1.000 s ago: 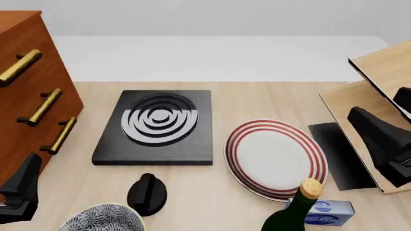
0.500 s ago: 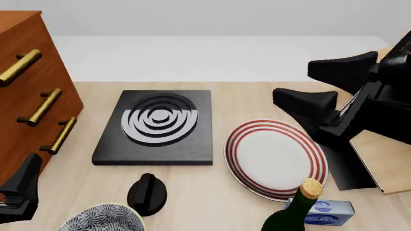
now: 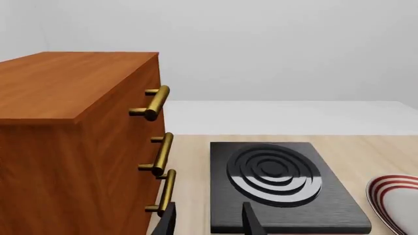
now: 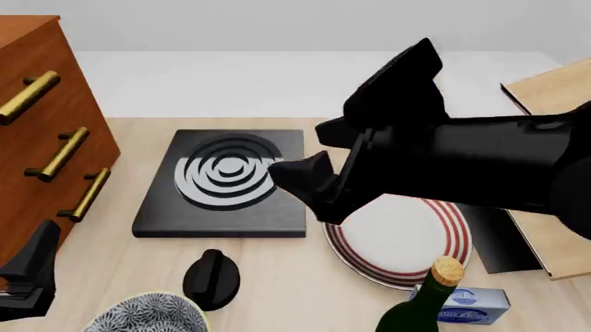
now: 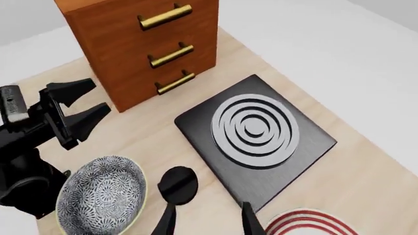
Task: Pick up the akita bowl and put it on the plate.
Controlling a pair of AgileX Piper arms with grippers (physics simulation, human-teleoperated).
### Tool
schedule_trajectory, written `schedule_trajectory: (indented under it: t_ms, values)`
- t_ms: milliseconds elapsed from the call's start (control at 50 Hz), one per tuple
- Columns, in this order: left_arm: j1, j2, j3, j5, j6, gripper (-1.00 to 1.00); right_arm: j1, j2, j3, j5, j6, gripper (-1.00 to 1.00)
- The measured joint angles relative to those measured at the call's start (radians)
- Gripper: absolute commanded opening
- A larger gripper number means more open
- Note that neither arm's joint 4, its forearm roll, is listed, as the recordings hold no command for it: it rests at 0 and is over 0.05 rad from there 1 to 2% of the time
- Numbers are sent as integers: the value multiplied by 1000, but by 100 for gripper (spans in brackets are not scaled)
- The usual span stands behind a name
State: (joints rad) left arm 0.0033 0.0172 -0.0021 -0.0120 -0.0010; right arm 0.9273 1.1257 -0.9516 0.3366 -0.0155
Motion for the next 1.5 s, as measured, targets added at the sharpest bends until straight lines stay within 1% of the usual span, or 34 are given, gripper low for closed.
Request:
schedule_trajectory:
  t_ms: [300, 640, 900, 1500]
  values:
    - [0, -4, 1, 3, 0, 100, 106, 157, -31, -58, 104, 100]
    - [0, -5, 0, 5, 0, 100, 189, 284, 0, -164, 234, 100]
    - [0, -5, 0, 5, 0, 100, 212, 353, 49, -255, 312, 100]
    - [0, -5, 0, 5, 0, 100, 235, 489, 156, -456, 439, 100]
